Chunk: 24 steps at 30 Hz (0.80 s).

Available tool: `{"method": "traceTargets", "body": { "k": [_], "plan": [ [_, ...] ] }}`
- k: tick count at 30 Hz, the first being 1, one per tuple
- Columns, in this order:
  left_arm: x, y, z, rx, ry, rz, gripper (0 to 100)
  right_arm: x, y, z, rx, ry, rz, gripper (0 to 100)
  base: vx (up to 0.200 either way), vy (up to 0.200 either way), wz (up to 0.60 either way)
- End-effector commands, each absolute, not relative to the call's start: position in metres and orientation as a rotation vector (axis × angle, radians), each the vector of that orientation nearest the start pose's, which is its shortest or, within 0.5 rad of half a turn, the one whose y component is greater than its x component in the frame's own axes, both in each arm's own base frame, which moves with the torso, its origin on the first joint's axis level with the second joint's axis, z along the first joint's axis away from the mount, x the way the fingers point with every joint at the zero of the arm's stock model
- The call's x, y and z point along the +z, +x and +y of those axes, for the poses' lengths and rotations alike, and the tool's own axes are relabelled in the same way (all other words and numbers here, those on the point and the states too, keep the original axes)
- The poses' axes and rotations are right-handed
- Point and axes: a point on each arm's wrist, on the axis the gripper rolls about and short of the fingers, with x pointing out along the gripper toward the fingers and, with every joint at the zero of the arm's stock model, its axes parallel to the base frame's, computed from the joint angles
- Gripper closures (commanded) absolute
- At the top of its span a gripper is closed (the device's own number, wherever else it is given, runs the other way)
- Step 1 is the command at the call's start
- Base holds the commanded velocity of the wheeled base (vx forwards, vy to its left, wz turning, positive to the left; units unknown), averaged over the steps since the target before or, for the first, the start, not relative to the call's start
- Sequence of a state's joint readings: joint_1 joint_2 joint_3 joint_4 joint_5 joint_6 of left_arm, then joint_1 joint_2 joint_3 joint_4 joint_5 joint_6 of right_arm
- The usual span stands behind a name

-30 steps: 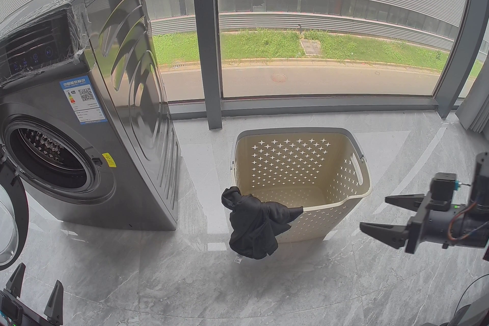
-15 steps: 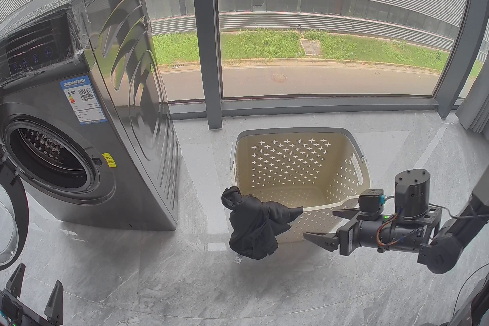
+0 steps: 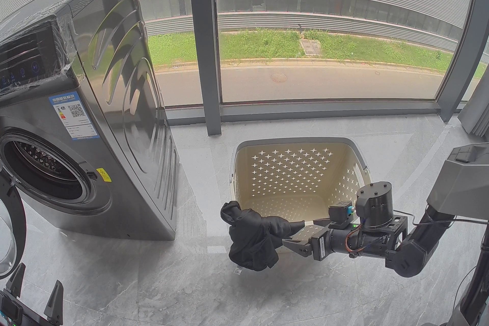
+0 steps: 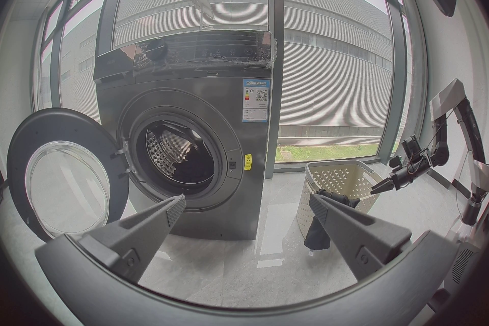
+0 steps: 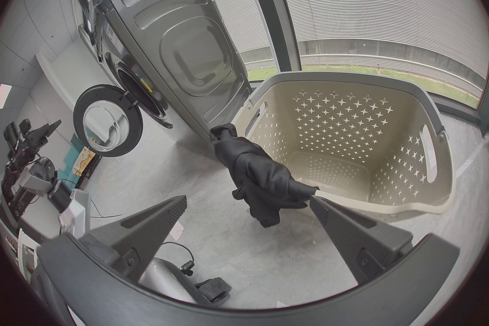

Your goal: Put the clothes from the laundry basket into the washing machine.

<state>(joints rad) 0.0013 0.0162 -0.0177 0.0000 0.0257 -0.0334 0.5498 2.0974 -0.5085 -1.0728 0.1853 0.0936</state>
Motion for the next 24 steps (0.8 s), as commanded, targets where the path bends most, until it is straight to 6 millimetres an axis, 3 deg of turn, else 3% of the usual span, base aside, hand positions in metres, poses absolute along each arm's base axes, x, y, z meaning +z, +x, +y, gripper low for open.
{"method": "traceTargets", "body": {
  "k": [1,24],
  "plan": [
    [0.075,-0.023,0.001,0.028,-0.034,0.0,0,0.016,0.278,0.179,0.697,-0.017,0.56,0,0.0,0.0,0.0],
    [0.075,-0.023,0.001,0.028,-0.034,0.0,0,-0.04,0.318,0.205,0.711,-0.024,0.54,0,0.0,0.0,0.0]
  ]
}}
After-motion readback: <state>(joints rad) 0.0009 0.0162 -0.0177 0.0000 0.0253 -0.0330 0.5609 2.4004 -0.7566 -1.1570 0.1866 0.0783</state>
